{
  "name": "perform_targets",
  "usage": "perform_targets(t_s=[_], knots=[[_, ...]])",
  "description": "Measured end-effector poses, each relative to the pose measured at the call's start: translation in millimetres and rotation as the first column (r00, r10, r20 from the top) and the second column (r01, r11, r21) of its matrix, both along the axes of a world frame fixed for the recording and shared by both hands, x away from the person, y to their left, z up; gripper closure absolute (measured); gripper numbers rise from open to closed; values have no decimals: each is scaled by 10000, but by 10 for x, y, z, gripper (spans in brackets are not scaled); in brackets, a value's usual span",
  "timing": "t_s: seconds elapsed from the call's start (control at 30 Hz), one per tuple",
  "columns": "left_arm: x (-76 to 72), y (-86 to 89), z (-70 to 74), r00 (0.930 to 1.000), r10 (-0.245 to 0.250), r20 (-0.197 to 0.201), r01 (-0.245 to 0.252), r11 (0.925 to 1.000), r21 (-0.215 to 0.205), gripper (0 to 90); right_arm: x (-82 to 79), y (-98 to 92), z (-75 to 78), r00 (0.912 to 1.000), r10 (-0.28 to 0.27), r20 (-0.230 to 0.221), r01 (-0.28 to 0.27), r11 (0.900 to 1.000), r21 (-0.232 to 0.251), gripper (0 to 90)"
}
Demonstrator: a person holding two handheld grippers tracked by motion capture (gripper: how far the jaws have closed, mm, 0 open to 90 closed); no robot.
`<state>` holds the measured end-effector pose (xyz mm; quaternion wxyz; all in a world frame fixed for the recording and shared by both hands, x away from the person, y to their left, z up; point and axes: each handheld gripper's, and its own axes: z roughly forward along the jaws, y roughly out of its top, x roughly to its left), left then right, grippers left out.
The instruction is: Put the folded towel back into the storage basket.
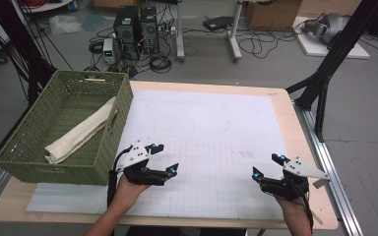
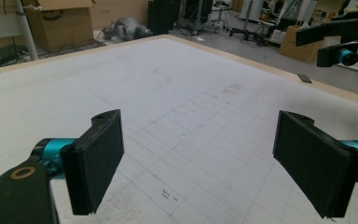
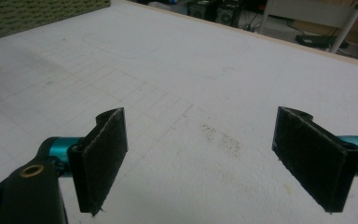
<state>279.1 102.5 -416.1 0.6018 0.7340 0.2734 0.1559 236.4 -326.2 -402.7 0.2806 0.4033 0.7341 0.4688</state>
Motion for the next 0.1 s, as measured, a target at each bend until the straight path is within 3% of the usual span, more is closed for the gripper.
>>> perform_targets(t_s=[0.1], knots=[[4,7,-5,10000,42,-35,-42,10000,-24,166,3,1,-4,10000,28,-18,-28,10000,-1,169]])
